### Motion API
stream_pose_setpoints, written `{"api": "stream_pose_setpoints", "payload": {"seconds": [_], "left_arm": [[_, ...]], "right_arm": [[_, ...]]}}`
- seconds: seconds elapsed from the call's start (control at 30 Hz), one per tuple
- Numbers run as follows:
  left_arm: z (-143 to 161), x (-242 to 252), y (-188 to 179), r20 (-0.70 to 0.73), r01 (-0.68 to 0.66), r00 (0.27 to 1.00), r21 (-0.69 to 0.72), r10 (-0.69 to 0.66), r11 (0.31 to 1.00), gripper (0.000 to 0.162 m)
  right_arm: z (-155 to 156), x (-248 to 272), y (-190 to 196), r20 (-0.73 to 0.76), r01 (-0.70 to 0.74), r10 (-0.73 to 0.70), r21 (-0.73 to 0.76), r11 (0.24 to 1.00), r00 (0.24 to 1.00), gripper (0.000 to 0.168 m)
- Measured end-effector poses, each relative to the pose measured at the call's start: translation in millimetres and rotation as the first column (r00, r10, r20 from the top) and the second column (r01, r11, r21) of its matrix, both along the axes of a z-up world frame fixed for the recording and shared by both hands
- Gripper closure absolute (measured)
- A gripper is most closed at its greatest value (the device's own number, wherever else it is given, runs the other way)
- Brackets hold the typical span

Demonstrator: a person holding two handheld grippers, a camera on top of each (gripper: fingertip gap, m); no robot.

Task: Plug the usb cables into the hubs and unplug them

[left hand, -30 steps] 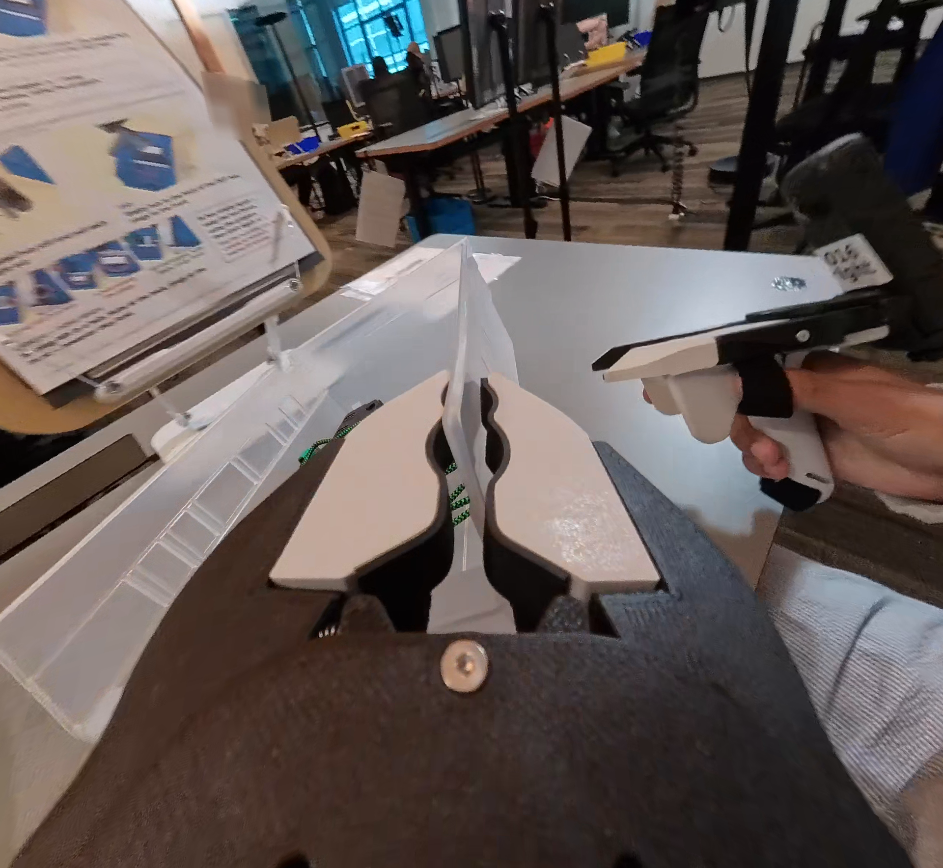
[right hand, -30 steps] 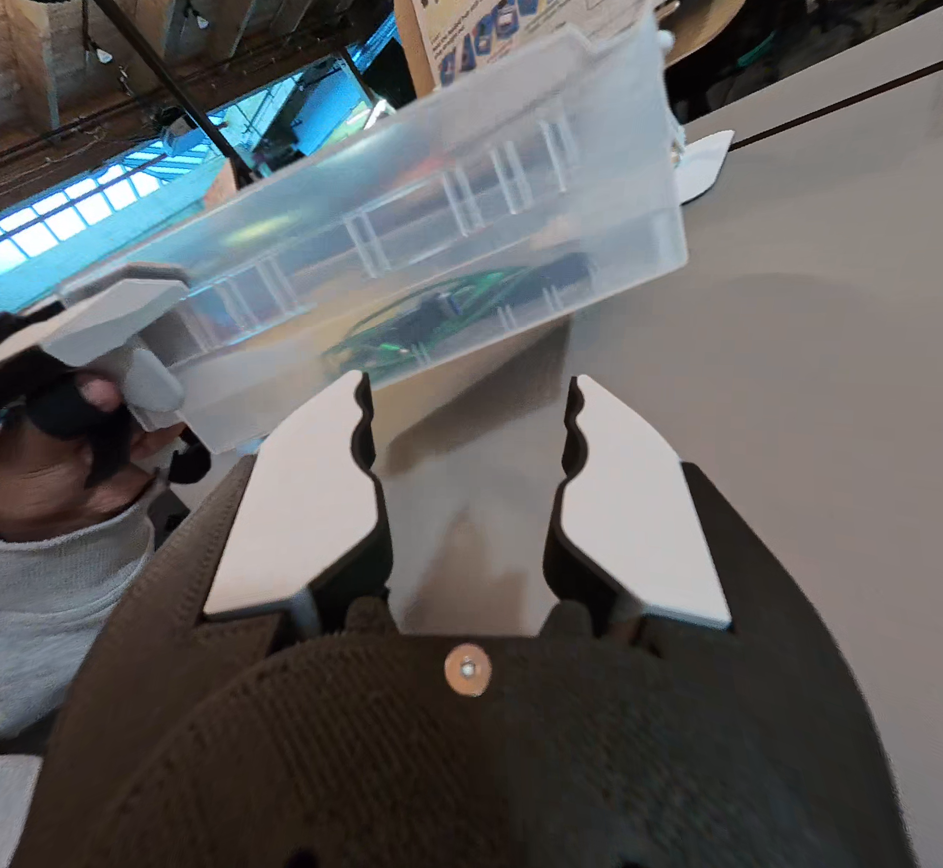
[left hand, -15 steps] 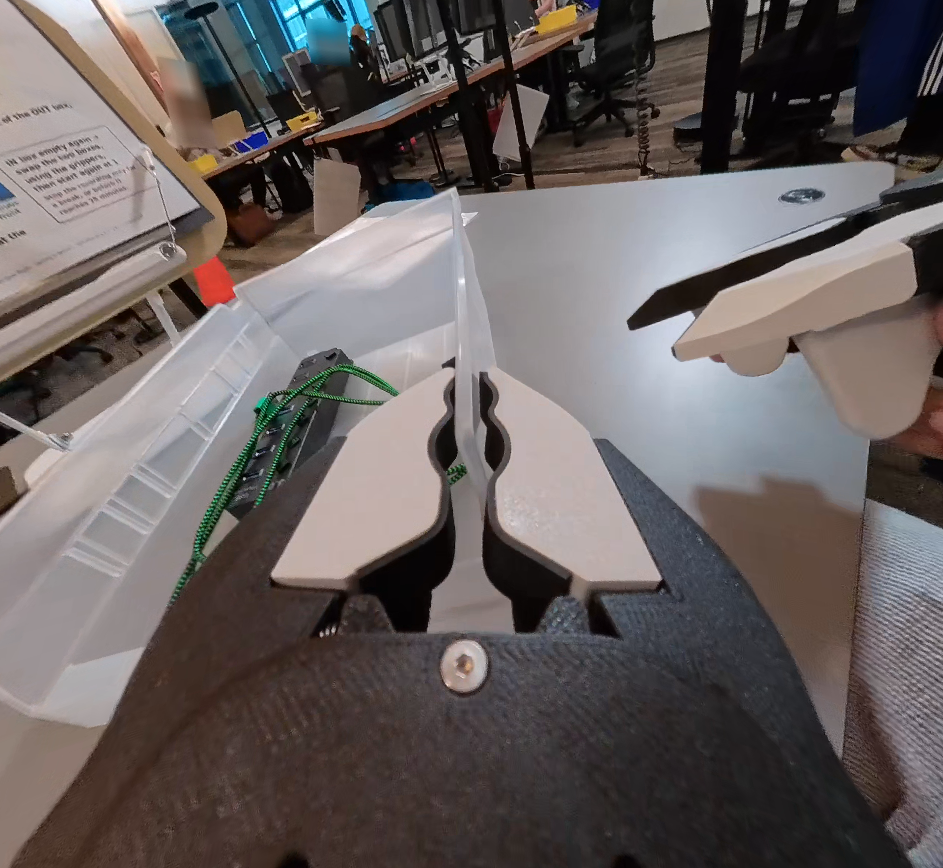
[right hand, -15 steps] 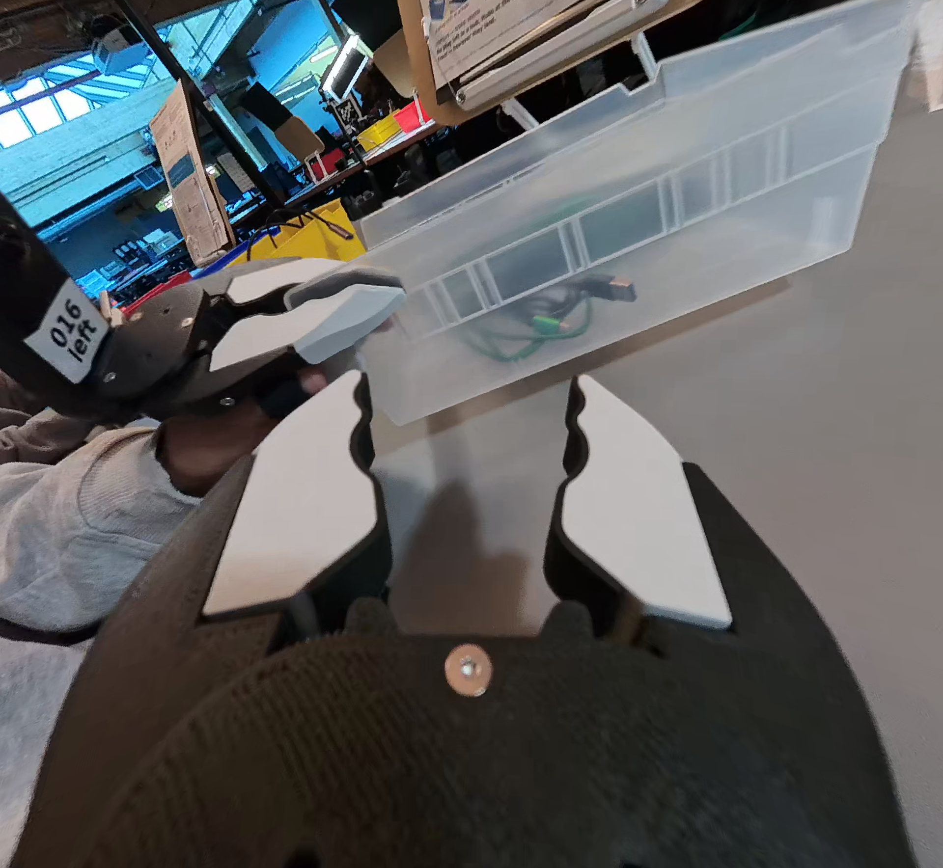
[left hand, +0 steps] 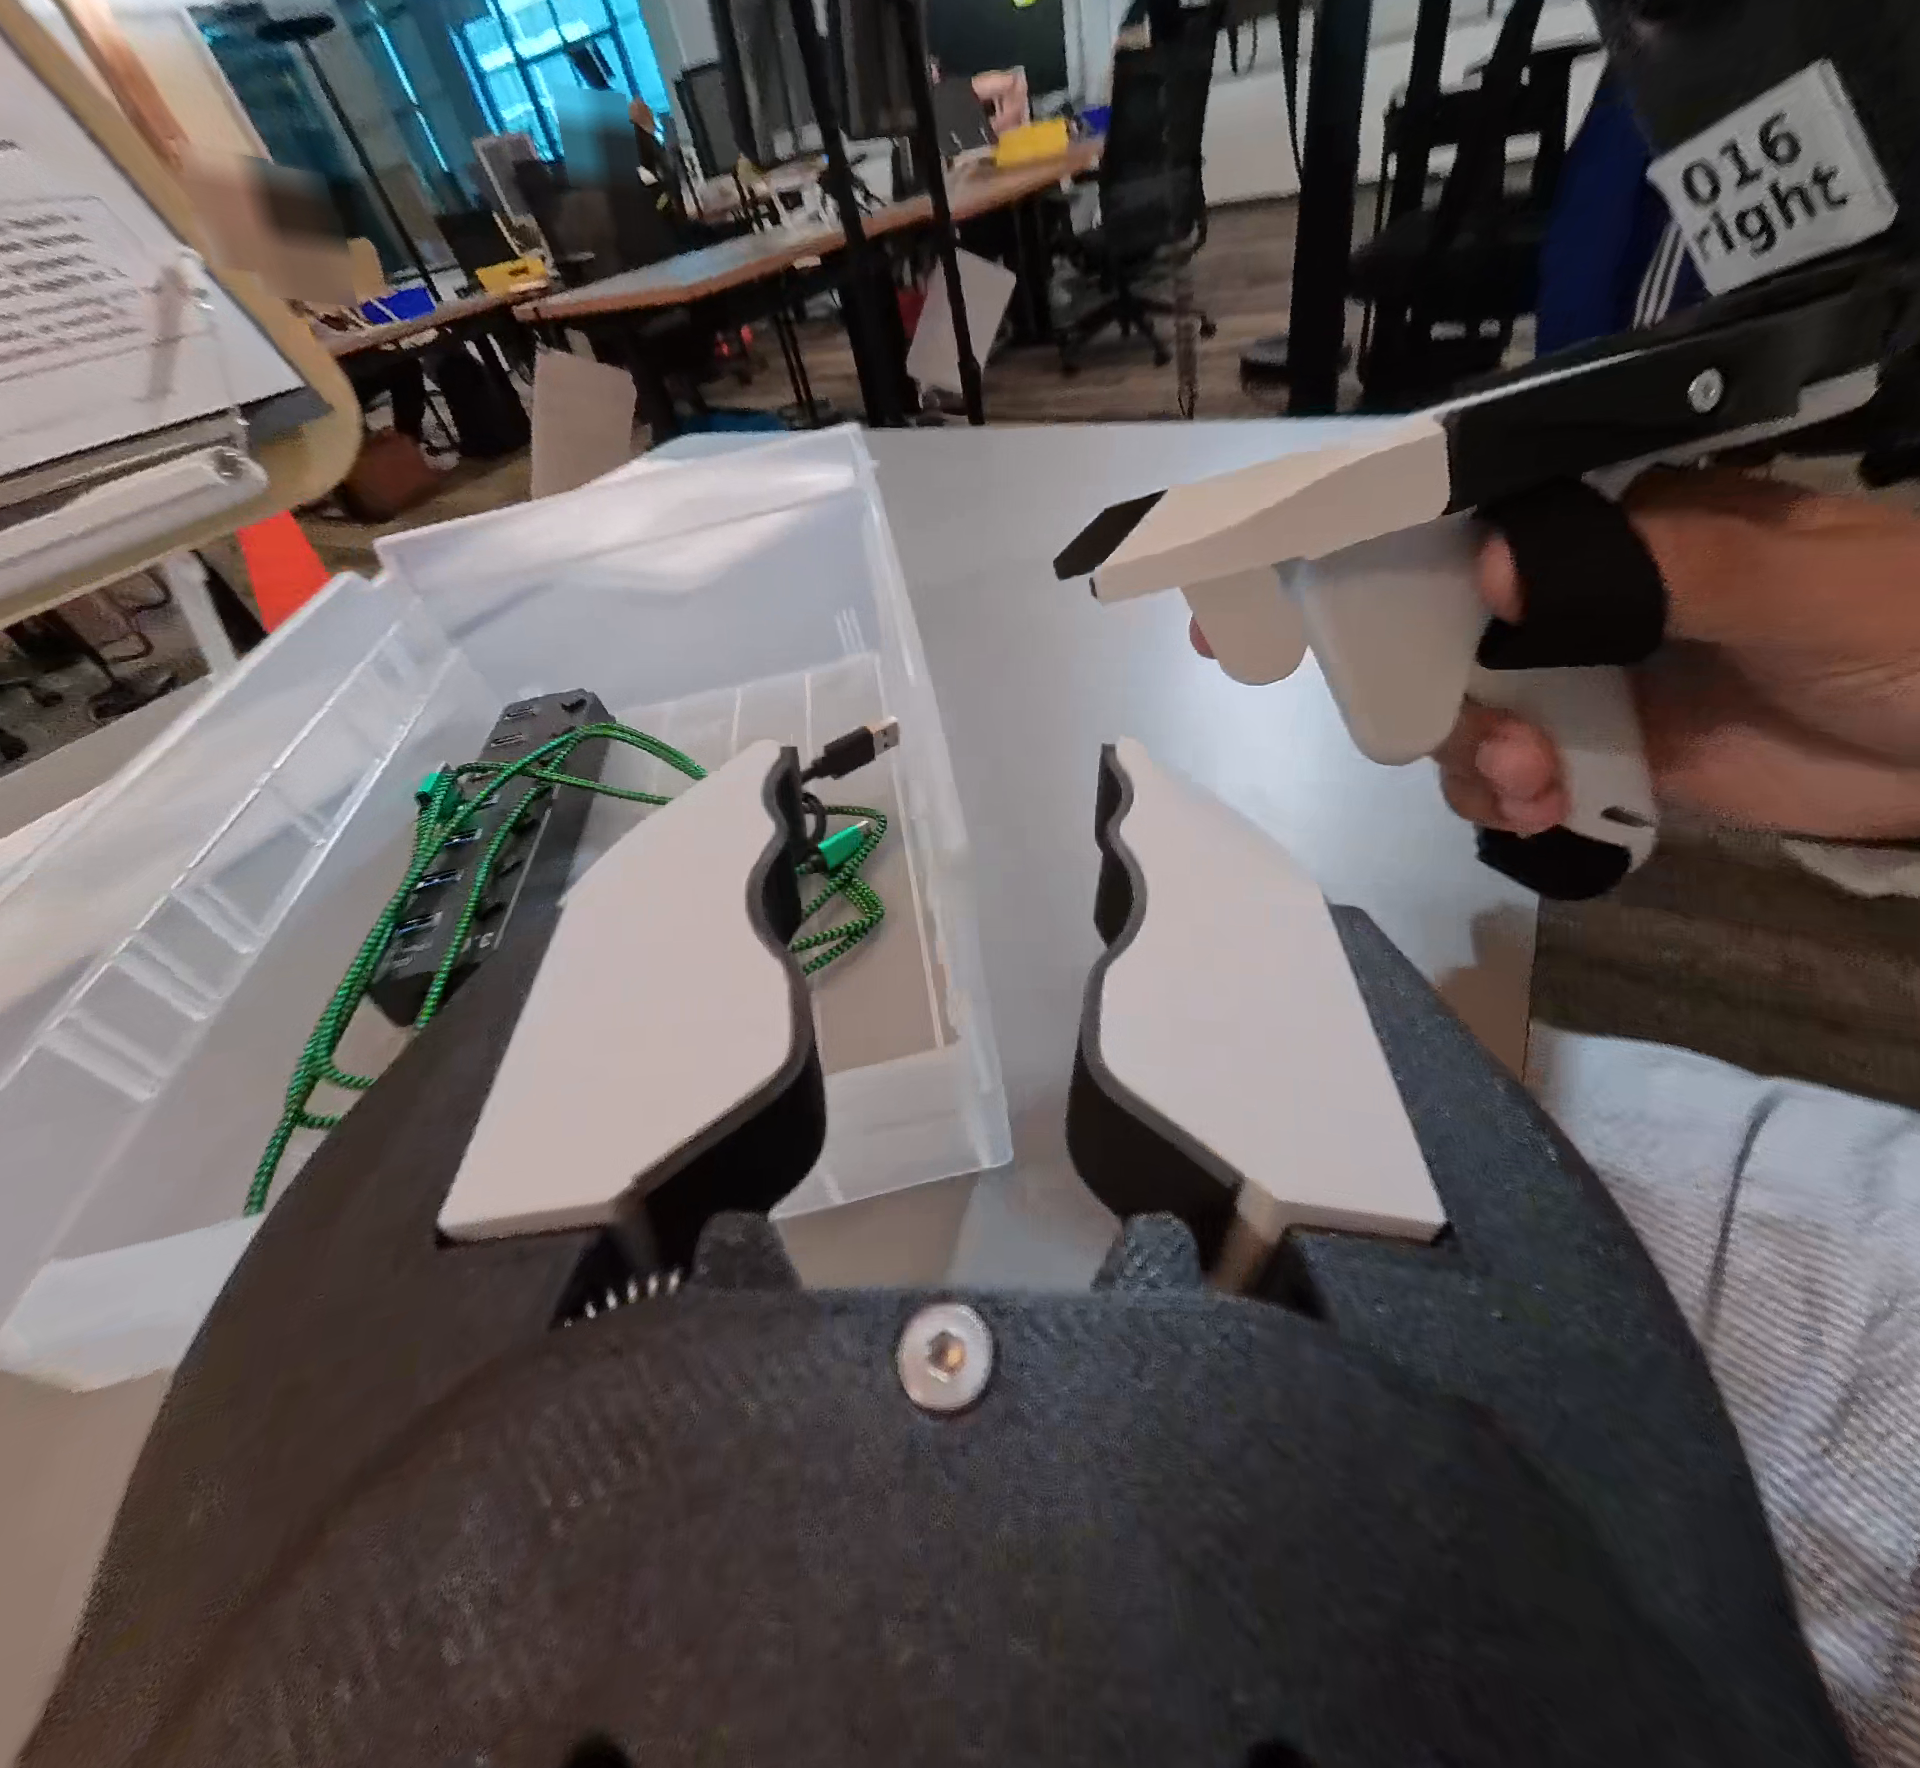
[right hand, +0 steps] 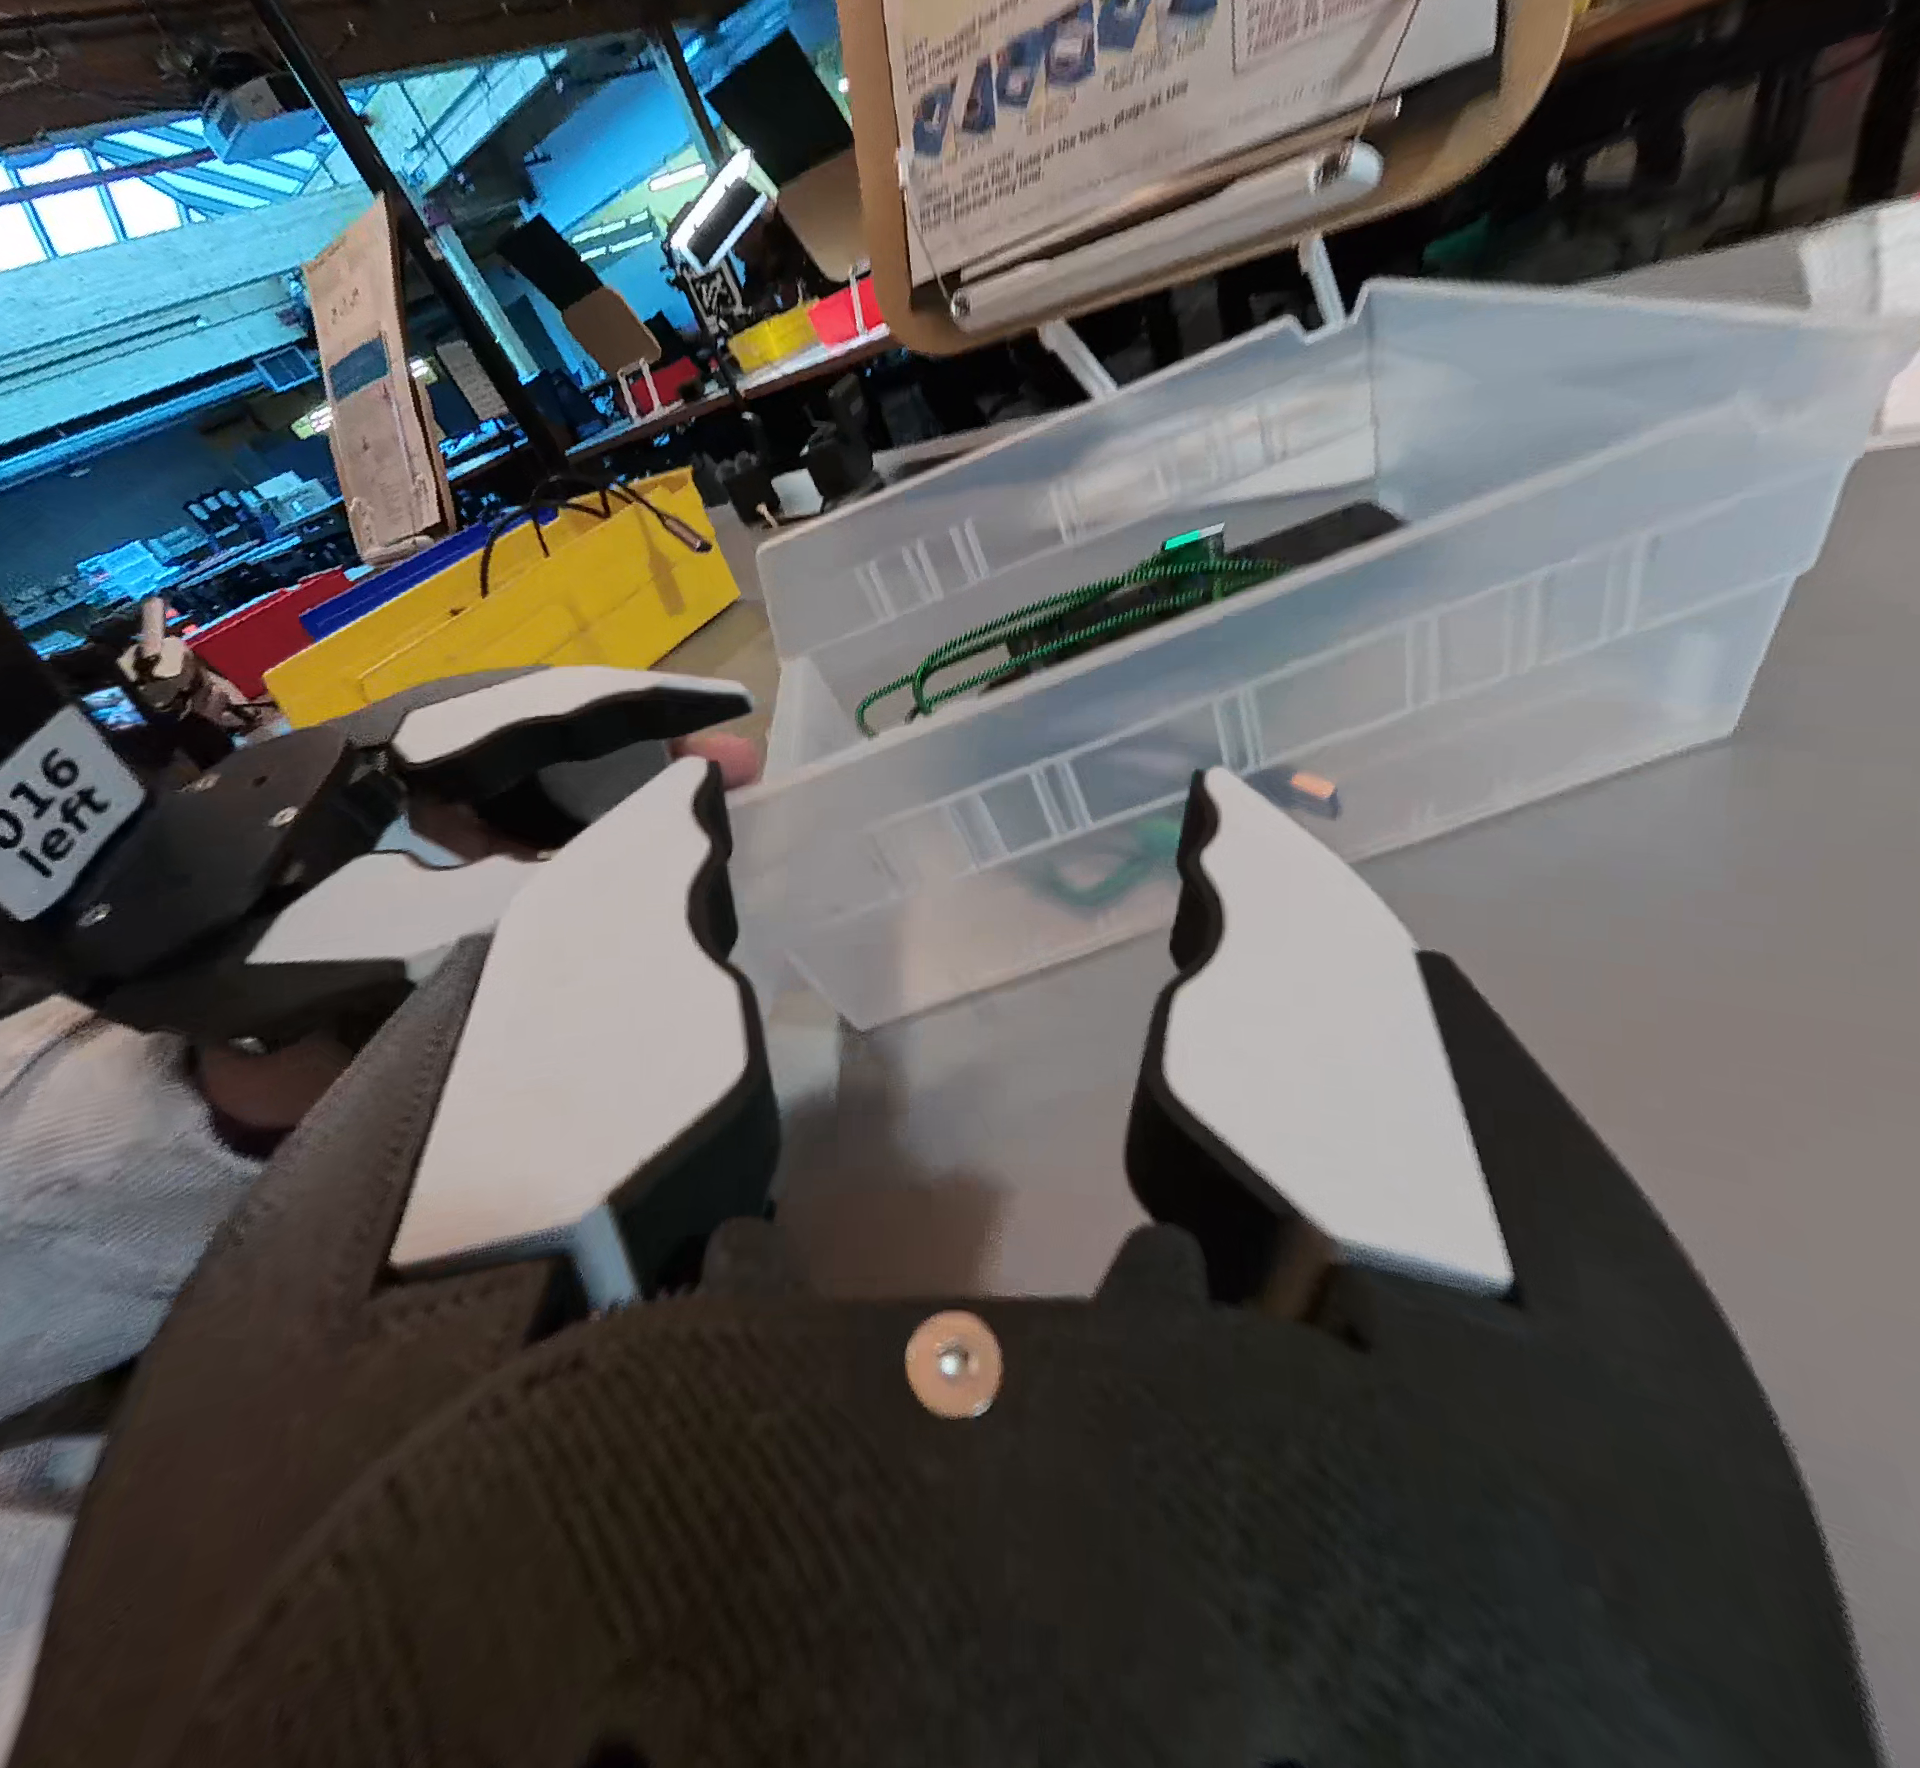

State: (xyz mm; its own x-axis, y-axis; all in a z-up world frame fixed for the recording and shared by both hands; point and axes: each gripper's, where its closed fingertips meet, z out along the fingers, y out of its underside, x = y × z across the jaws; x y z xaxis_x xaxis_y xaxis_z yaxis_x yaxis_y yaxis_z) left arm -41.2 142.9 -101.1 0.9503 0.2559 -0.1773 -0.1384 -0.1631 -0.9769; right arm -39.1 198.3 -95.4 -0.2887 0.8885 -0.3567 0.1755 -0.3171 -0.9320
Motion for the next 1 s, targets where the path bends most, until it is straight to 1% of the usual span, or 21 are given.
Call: {"api": "stream_pose_setpoints", "payload": {"seconds": [0.1,0.13,0.17,0.2,0.23,0.3,0.33,0.37,0.43,0.47,0.53,0.57,0.63,0.67,0.7,0.73,0.77,0.8,0.9,0.97,1.0], "left_arm": [[7,-11,-19,0.057,-0.043,0.998,0.066,0.04,0.997,0.105],[7,-17,-25,0.084,-0.068,0.995,0.084,0.061,0.994,0.106],[8,-24,-33,0.112,-0.1,0.99,0.099,0.089,0.99,0.106],[8,-31,-40,0.138,-0.136,0.983,0.111,0.12,0.984,0.106],[7,-38,-47,0.161,-0.172,0.975,0.118,0.152,0.978,0.107],[2,-50,-59,0.195,-0.234,0.958,0.107,0.21,0.966,0.108],[-2,-54,-64,0.207,-0.252,0.951,0.095,0.229,0.963,0.108],[-6,-57,-67,0.217,-0.268,0.945,0.08,0.246,0.96,0.109],[-9,-59,-72,0.236,-0.287,0.935,0.07,0.264,0.955,0.109],[-8,-59,-73,0.241,-0.29,0.934,0.078,0.264,0.954,0.11],[-7,-59,-75,0.24,-0.299,0.932,0.088,0.271,0.95,0.111],[-7,-58,-76,0.238,-0.299,0.933,0.089,0.271,0.95,0.112],[-7,-57,-76,0.233,-0.298,0.934,0.084,0.272,0.951,0.112],[-7,-57,-76,0.23,-0.297,0.934,0.083,0.272,0.951,0.112],[-8,-57,-75,0.228,-0.296,0.935,0.079,0.272,0.952,0.112],[-8,-57,-75,0.227,-0.295,0.935,0.075,0.272,0.953,0.112],[-8,-57,-75,0.226,-0.295,0.936,0.075,0.272,0.953,0.112],[-8,-57,-75,0.225,-0.295,0.936,0.076,0.272,0.952,0.112],[-8,-57,-75,0.231,-0.296,0.934,0.079,0.272,0.952,0.112],[-8,-56,-76,0.239,-0.295,0.933,0.082,0.269,0.952,0.112],[-8,-56,-76,0.242,-0.294,0.933,0.083,0.267,0.952,0.112]], "right_arm": [[9,-7,0,-0.046,0.015,-0.014,0.013,1.0,0.999,0.083],[11,-9,-2,-0.056,0.014,-0.014,0.006,1.0,0.998,0.081],[13,-11,-4,-0.067,0.015,-0.014,0.006,1.0,0.998,0.076],[16,-13,-7,-0.087,0.022,-0.018,0.041,0.999,0.996,0.068],[20,-14,-12,-0.116,0.039,-0.024,0.127,0.991,0.993,0.063],[26,-15,-26,-0.174,0.086,-0.027,0.341,0.936,0.984,0.05],[26,-17,-34,-0.188,0.105,-0.03,0.402,0.909,0.982,0.044],[22,-19,-41,-0.18,0.11,-0.035,0.426,0.898,0.983,0.038],[9,-24,-52,-0.107,0.081,-0.04,0.405,0.911,0.993,0.03],[7,-26,-55,-0.088,0.078,-0.048,0.389,0.918,0.995,0.029],[13,-31,-59,-0.113,0.105,-0.064,0.399,0.911,0.991,0.03],[13,-34,-61,-0.121,0.116,-0.069,0.431,0.895,0.99,0.03],[2,-40,-58,-0.091,0.123,-0.089,0.498,0.859,0.992,0.031],[-4,-43,-52,-0.064,0.125,-0.107,0.514,0.849,0.992,0.033],[-9,-46,-43,-0.042,0.139,-0.137,0.514,0.847,0.99,0.04],[-12,-47,-35,-0.022,0.139,-0.147,0.495,0.858,0.989,0.036],[-14,-48,-29,0.006,0.121,-0.14,0.466,0.876,0.99,0.036],[-17,-47,-23,0.031,0.108,-0.135,0.438,0.892,0.99,0.043],[-19,-45,5,0.063,0.12,-0.157,0.397,0.91,0.986,0.073],[-20,-45,26,0.088,0.104,-0.147,0.376,0.921,0.985,0.108],[-20,-45,38,0.1,0.111,-0.157,0.362,0.926,0.982,0.12]]}}
